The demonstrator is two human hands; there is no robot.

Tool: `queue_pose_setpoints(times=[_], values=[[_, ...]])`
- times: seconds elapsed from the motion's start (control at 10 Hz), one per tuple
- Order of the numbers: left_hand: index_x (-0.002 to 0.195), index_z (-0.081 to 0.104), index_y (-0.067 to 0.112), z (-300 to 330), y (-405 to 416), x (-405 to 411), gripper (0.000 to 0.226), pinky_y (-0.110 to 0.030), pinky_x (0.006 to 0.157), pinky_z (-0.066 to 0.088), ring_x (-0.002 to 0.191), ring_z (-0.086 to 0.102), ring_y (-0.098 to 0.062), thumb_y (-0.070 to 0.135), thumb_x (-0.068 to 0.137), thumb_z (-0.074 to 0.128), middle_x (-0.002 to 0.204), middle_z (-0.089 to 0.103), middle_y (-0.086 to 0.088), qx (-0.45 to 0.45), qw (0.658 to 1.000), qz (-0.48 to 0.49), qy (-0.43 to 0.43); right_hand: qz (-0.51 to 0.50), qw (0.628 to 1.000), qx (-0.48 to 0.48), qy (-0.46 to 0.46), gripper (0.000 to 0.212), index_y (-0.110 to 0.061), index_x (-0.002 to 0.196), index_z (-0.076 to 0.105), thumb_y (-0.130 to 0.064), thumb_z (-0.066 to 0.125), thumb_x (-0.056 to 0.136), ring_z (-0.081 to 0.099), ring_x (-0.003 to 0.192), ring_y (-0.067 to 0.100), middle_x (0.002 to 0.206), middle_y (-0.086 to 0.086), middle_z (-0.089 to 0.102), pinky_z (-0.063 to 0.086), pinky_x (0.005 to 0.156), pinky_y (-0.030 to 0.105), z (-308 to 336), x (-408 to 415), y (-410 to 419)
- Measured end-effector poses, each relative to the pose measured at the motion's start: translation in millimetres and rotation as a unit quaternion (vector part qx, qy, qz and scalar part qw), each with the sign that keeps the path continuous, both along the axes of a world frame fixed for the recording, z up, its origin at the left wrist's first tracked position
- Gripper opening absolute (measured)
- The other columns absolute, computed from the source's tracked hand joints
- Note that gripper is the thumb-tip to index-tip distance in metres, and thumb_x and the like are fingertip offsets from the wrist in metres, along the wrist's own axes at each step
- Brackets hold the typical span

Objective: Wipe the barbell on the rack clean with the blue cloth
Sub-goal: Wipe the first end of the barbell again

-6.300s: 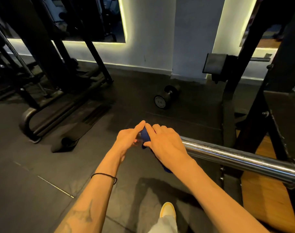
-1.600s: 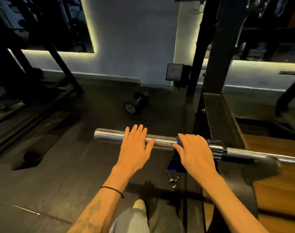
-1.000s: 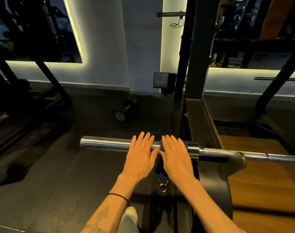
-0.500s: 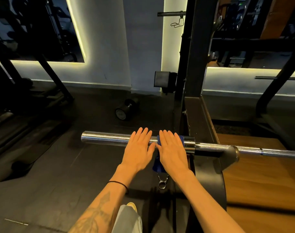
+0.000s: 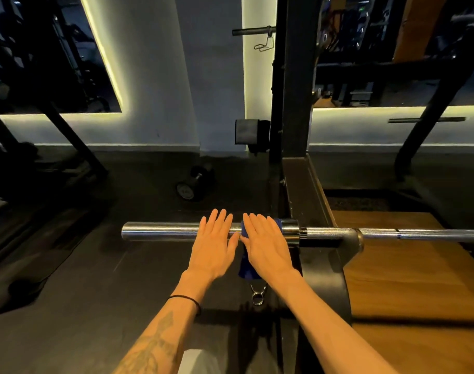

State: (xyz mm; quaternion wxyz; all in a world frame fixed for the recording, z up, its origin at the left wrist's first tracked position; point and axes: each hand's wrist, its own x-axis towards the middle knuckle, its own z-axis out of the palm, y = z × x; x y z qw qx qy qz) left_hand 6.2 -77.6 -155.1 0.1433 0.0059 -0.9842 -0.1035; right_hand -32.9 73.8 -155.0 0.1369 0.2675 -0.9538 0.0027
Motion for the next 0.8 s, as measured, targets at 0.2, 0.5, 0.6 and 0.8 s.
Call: queue_pose_setpoints(times=[0.2, 0.5, 0.6, 0.8], values=[[0.156, 0.025, 0.020, -7.3, 0.2, -1.7, 0.072, -0.038, 0.124, -0.002, 0.153, 0.000, -0.015, 0.057, 0.096, 0.009, 0.165, 0.015, 0.000, 0.007, 1.000, 0.003, 0.019, 0.000, 1.000, -0.010, 0.005, 0.064, -0.009, 0.158, 0.026, -0.042, 0.043, 0.106, 0.034, 0.148, 0.031, 0.159, 0.012, 0.039, 0.023, 0.125, 0.046, -2.4, 0.4, -0.4], [0.152, 0.038, 0.018, -7.9, 2.6, -12.7, 0.063, -0.036, 0.124, 0.006, 0.152, 0.015, -0.016, 0.051, 0.100, 0.021, 0.160, 0.030, -0.001, 0.003, 0.999, 0.026, 0.036, 0.014, 0.998, -0.060, -0.001, 0.056, -0.005, 0.145, 0.050, -0.040, 0.045, 0.101, 0.060, 0.118, 0.028, 0.129, 0.009, 0.064, 0.044, 0.110, 0.044, 8.1, -7.5, -3.5], [0.151, 0.039, 0.019, -4.7, -2.4, -14.5, 0.065, -0.037, 0.123, 0.014, 0.150, 0.023, -0.017, 0.053, 0.099, 0.020, 0.159, 0.035, -0.001, -0.013, 1.000, 0.018, 0.003, 0.006, 0.998, -0.039, -0.041, 0.064, -0.008, 0.144, 0.052, -0.047, 0.032, 0.097, 0.062, 0.110, 0.022, 0.121, 0.003, 0.066, 0.046, 0.104, 0.041, 18.3, -9.7, -4.0], [0.155, 0.029, 0.018, 43.5, -13.5, -18.3, 0.065, -0.039, 0.124, 0.012, 0.153, 0.012, -0.021, 0.055, 0.102, 0.026, 0.164, 0.019, -0.005, -0.005, 0.993, 0.033, -0.113, 0.004, 0.983, 0.050, -0.179, 0.069, -0.012, 0.155, 0.033, -0.055, 0.034, 0.101, 0.046, 0.135, 0.025, 0.148, 0.005, 0.047, 0.036, 0.110, 0.041, 68.7, -17.1, -18.5]])
